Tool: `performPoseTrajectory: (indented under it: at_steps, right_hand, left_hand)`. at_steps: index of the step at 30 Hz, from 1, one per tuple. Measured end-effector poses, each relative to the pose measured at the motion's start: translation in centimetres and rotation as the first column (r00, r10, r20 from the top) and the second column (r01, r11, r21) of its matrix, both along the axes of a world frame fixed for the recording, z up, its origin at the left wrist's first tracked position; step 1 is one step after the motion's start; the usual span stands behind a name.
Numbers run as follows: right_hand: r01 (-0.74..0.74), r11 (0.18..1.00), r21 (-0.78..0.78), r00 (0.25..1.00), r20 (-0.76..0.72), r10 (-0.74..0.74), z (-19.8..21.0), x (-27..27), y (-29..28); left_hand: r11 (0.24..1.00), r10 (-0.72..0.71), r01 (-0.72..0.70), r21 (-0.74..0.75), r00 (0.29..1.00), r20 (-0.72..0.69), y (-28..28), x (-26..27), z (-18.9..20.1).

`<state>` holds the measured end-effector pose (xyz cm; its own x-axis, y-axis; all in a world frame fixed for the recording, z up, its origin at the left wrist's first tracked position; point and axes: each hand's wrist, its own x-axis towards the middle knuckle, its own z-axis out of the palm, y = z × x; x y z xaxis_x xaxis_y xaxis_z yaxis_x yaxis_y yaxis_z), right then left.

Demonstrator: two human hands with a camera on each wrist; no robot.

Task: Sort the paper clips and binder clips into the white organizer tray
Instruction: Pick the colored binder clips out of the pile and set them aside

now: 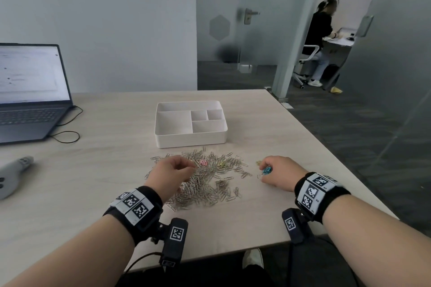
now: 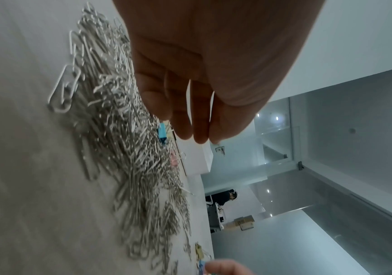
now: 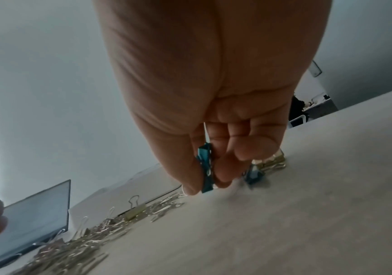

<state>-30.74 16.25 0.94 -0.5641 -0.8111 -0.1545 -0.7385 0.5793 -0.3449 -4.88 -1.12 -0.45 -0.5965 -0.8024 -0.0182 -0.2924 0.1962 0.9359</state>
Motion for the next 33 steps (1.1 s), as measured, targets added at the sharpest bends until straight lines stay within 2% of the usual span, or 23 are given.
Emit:
performPoseTrajectory:
  at_steps: [6,8,11,15,18,22,26,29,33]
  right_hand:
    - [0.032,0.991,0.132,0.985,-0.171,-0.009,0.8,-0.5,-1.0]
    - [0.037,0.995,0.089,0.981,-0.194,-0.019,1.1,-0.3,-1.8]
    - [-0.002,1.0,-0.007,0.991,-0.135,0.001,1.6,0.7,-3.6]
    - [-0.09,0.991,-0.098,0.996,-0.029,0.087,1.8,2.9,-6.4]
    - [-0.13,0.988,-0.089,0.99,0.04,0.134,1.6,4.3,-8.2]
    - [-0.226,0.974,-0.001,0.974,0.005,0.226,0.9,5.0,-9.9]
    - [-0.231,0.973,0.015,0.973,-0.023,0.232,1.0,5.0,-10.4]
    - [-0.209,0.977,-0.035,0.978,-0.004,0.209,1.0,4.6,-10.4]
    - [-0.128,0.982,-0.14,0.985,0.101,0.143,0.8,4.2,-11.3]
  left_hand:
    - [0.989,0.11,-0.105,-0.107,0.993,0.042,-2.5,0.7,0.7]
    - [0.982,0.13,-0.12,-0.144,0.99,0.06,-3.5,0.9,0.9]
    - [0.965,0.148,-0.116,-0.233,0.981,0.123,-5.2,1.0,1.1]
    - [0.948,0.129,-0.034,-0.318,0.95,0.283,-7.3,0.7,1.1]
    - [0.94,0.084,0.064,-0.335,0.908,0.41,-8.1,0.0,1.0]
    - [0.916,0.025,0.192,-0.353,0.849,0.528,-8.0,-1.0,0.9]
    - [0.909,-0.024,0.241,-0.34,0.845,0.534,-8.1,-1.3,0.3]
    - [0.894,-0.029,0.261,-0.365,0.845,0.534,-8.3,-1.3,0.0]
    - [0.882,-0.057,0.297,-0.365,0.838,0.543,-8.4,-1.3,0.1]
